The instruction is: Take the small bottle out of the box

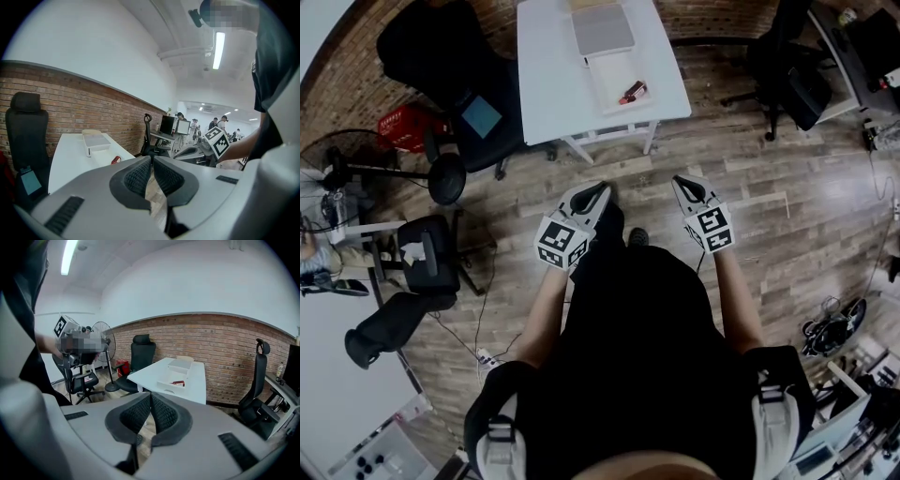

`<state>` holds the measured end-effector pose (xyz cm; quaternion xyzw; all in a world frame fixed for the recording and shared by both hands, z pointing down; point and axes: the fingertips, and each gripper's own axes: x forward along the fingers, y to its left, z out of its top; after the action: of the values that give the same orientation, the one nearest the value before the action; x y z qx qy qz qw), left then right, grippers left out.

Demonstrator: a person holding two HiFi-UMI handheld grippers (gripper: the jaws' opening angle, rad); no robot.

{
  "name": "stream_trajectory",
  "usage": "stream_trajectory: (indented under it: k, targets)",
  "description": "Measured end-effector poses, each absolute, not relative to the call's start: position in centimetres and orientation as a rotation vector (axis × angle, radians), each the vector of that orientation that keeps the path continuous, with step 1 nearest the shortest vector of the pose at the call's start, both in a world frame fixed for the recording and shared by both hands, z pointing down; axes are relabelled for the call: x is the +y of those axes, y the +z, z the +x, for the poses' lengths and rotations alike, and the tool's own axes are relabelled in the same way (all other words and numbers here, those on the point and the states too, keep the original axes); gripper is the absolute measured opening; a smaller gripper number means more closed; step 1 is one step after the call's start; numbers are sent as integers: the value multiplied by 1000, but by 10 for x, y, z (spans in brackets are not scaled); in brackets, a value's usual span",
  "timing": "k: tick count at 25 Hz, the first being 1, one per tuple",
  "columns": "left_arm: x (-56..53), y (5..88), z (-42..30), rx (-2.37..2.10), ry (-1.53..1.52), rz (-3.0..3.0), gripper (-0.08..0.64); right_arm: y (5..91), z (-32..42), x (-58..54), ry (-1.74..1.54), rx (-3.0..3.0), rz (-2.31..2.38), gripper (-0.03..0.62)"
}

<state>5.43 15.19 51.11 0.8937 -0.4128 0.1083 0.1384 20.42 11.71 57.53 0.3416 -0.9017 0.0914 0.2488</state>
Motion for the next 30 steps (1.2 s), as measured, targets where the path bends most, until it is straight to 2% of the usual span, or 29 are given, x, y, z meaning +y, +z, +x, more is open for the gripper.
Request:
stream_trajectory:
  k: [30]
  targets:
    - [-20,515,2,-1024,294,2644,35,568,151,-33,307,-2367,1077,-3]
